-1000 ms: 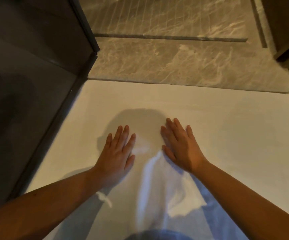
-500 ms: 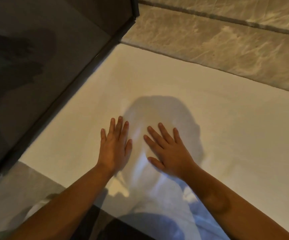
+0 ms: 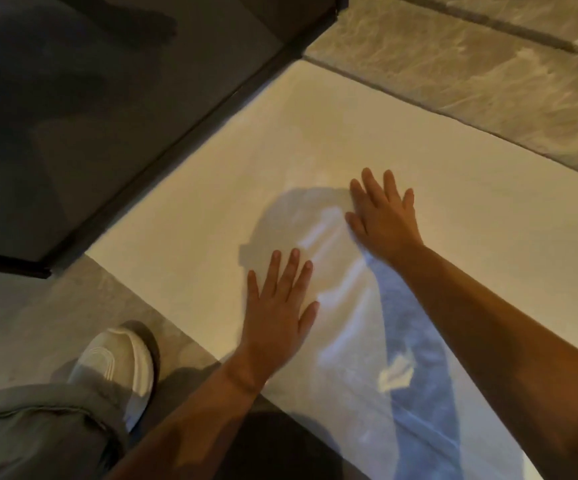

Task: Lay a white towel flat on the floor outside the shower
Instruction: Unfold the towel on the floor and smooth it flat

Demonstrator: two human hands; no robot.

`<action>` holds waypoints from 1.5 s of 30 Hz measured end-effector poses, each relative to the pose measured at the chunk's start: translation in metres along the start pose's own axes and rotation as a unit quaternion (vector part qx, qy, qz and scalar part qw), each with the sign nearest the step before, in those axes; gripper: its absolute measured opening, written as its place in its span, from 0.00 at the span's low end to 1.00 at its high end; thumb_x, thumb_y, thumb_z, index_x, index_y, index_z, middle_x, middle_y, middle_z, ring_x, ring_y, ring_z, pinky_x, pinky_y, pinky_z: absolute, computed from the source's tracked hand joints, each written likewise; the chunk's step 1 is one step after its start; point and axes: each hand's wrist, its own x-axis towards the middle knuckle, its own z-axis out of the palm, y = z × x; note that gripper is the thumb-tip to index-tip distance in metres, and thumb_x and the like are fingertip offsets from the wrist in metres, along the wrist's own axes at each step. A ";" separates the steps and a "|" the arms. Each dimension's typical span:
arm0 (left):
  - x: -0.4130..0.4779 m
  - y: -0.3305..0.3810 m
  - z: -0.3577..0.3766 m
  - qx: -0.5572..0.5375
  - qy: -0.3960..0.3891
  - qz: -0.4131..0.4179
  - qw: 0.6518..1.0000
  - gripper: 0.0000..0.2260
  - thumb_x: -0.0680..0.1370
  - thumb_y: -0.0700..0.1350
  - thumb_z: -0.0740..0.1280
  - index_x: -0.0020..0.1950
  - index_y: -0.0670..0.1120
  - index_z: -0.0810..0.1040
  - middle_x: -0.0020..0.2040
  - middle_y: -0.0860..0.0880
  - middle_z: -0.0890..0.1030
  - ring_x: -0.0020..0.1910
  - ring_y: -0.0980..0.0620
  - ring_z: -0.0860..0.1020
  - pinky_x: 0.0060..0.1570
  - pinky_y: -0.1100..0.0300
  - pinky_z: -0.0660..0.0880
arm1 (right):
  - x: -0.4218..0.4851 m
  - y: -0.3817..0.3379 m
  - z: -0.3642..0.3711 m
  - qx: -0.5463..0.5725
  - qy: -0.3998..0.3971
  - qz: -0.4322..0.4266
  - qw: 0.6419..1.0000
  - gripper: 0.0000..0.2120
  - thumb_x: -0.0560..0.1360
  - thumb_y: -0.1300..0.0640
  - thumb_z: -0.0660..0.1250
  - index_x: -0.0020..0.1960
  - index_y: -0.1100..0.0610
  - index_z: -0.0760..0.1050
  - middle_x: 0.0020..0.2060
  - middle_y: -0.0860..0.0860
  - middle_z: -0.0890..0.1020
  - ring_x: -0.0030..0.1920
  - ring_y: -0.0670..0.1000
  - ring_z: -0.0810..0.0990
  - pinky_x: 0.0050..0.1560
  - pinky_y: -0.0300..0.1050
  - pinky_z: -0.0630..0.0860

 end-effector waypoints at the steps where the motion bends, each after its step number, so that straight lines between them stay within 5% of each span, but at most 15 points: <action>1: -0.001 -0.002 0.000 -0.001 -0.002 -0.004 1.000 0.26 0.77 0.56 0.50 0.74 0.48 0.55 0.75 0.45 0.58 0.73 0.42 0.54 0.65 0.36 0.59 | 0.000 -0.006 0.003 -0.023 -0.015 -0.036 0.999 0.27 0.79 0.46 0.53 0.74 0.54 0.51 0.76 0.54 0.51 0.75 0.61 0.46 0.69 0.66 0.51; 6: -0.003 -0.015 0.003 -0.010 0.001 -0.016 1.000 0.27 0.78 0.56 0.49 0.74 0.47 0.52 0.75 0.44 0.55 0.73 0.43 0.52 0.66 0.38 0.52 | -0.034 -0.044 0.023 -0.010 -0.045 -0.175 0.983 0.28 0.78 0.43 0.53 0.74 0.50 0.50 0.76 0.52 0.50 0.75 0.60 0.44 0.70 0.65 0.46; 17: -0.023 -0.057 -0.007 -0.065 -0.033 -0.103 0.992 0.26 0.77 0.60 0.44 0.71 0.58 0.36 0.73 0.54 0.36 0.71 0.52 0.34 0.68 0.45 0.35 | -0.144 -0.051 0.029 -0.021 -0.088 -0.264 0.960 0.27 0.76 0.40 0.50 0.70 0.52 0.65 0.71 0.54 0.66 0.71 0.61 0.62 0.63 0.66 0.65; 20: -0.022 -0.048 -0.011 -0.036 -0.032 -0.085 0.995 0.28 0.77 0.60 0.44 0.73 0.53 0.39 0.74 0.50 0.38 0.72 0.48 0.33 0.68 0.47 0.34 | -0.158 -0.044 0.021 0.026 -0.049 -0.181 0.982 0.26 0.76 0.41 0.51 0.66 0.54 0.71 0.67 0.56 0.72 0.68 0.61 0.68 0.60 0.66 0.68; 24: -0.014 -0.008 -0.010 -0.003 -0.015 -0.020 1.000 0.28 0.76 0.59 0.48 0.74 0.49 0.53 0.76 0.44 0.53 0.73 0.41 0.44 0.66 0.37 0.45 | -0.178 -0.022 0.009 0.001 -0.043 -0.031 0.999 0.32 0.77 0.38 0.42 0.63 0.56 0.73 0.64 0.60 0.75 0.64 0.65 0.72 0.54 0.70 0.70; 27: -0.005 0.018 0.002 0.010 -0.045 -0.001 0.999 0.32 0.73 0.66 0.47 0.73 0.58 0.42 0.76 0.48 0.46 0.73 0.40 0.39 0.64 0.30 0.43 | -0.194 -0.005 0.008 -0.011 -0.063 0.031 0.997 0.33 0.75 0.35 0.47 0.66 0.57 0.70 0.67 0.63 0.70 0.66 0.69 0.67 0.52 0.73 0.69; 31: 0.001 0.025 0.012 0.020 -0.063 -0.034 0.997 0.33 0.68 0.71 0.42 0.68 0.63 0.31 0.74 0.52 0.36 0.71 0.43 0.30 0.63 0.29 0.40 | -0.197 -0.001 0.009 -0.037 -0.081 0.062 0.994 0.34 0.70 0.35 0.52 0.68 0.55 0.68 0.69 0.61 0.68 0.67 0.68 0.65 0.51 0.77 0.68; 37: 0.005 0.024 0.006 0.019 -0.065 -0.020 0.998 0.34 0.69 0.71 0.45 0.72 0.61 0.41 0.74 0.53 0.35 0.71 0.44 0.31 0.62 0.27 0.41 | -0.192 -0.004 0.012 -0.050 -0.080 0.081 0.992 0.34 0.69 0.34 0.51 0.67 0.53 0.68 0.68 0.60 0.70 0.66 0.67 0.67 0.51 0.76 0.68; 45: 0.015 0.025 0.004 0.028 -0.069 -0.018 0.997 0.35 0.69 0.71 0.43 0.73 0.60 0.41 0.73 0.53 0.32 0.71 0.44 0.30 0.62 0.27 0.41 | -0.185 0.002 0.010 -0.058 -0.074 0.082 0.992 0.34 0.69 0.34 0.50 0.68 0.52 0.67 0.69 0.58 0.69 0.68 0.66 0.66 0.52 0.75 0.68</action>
